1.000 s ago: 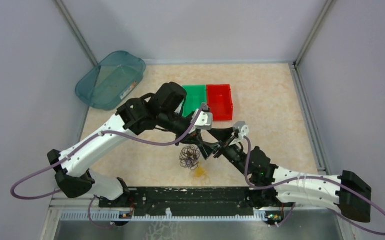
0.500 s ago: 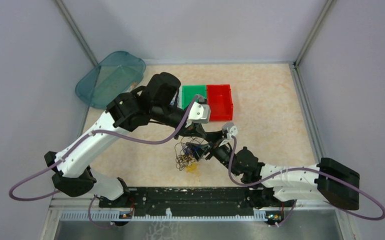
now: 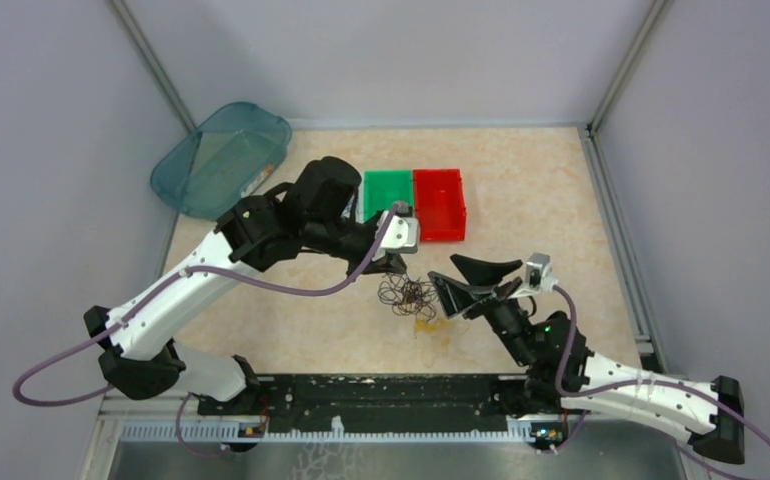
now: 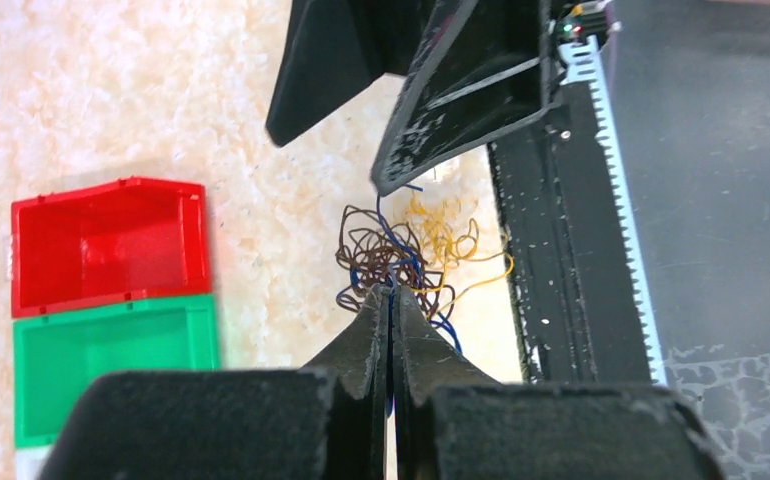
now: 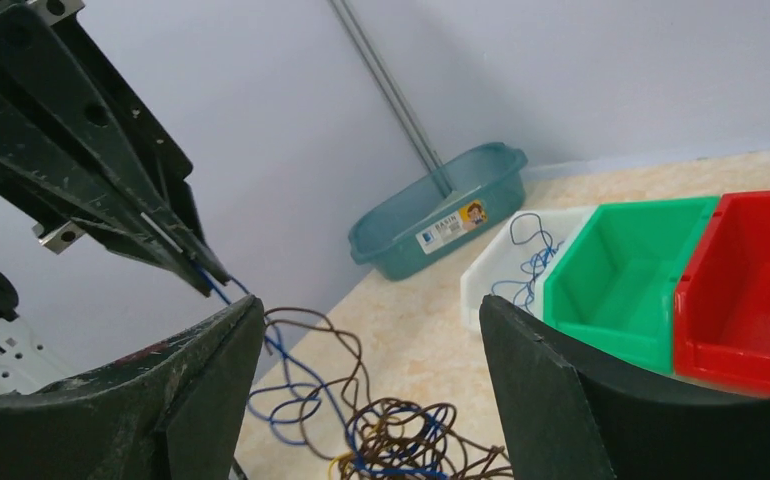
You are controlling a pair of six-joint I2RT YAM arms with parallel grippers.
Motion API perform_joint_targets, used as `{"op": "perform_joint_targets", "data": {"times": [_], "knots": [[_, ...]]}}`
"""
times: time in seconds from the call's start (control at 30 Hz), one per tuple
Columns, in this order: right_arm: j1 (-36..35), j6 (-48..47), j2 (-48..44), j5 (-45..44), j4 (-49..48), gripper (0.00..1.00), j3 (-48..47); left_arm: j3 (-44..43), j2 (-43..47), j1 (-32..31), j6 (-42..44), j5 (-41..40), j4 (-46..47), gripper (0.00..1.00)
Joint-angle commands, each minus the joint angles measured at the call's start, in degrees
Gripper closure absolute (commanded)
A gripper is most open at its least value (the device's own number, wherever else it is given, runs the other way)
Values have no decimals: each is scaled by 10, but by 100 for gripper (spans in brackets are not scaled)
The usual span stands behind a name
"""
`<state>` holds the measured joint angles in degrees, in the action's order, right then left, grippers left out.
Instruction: Untangle the cables
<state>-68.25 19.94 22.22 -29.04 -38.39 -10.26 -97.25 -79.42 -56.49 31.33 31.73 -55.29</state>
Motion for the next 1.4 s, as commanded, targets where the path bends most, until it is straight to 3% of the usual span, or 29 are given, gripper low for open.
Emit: {"op": "perform_joint_targets", "data": {"times": [0.0, 0.13, 0.3, 0.67, 0.9, 1.1, 1.37], "knots": [[-4, -28, -18, 35, 88, 20, -45, 36, 19, 0, -26, -64, 70, 99], [-4, -41, 40, 68, 102, 20, -83, 57, 20, 0, -68, -96, 103, 99], [-4, -65, 97, 63, 43, 20, -90, 69, 20, 0, -100, -115, 126, 99], [-4, -120, 191, -39, -98, 20, -99, 64, 22, 0, -107, -62, 91, 99], [-4, -127, 244, -53, -145, 20, -112, 51, 18, 0, -106, -32, 71, 99], [-4, -131, 303, -127, -181, 21, -106, -31, -11, 0, -105, 57, 22, 99], [-4, -109, 378, -115, -198, 21, -106, -105, -27, 0, -98, 136, -17, 99]]}}
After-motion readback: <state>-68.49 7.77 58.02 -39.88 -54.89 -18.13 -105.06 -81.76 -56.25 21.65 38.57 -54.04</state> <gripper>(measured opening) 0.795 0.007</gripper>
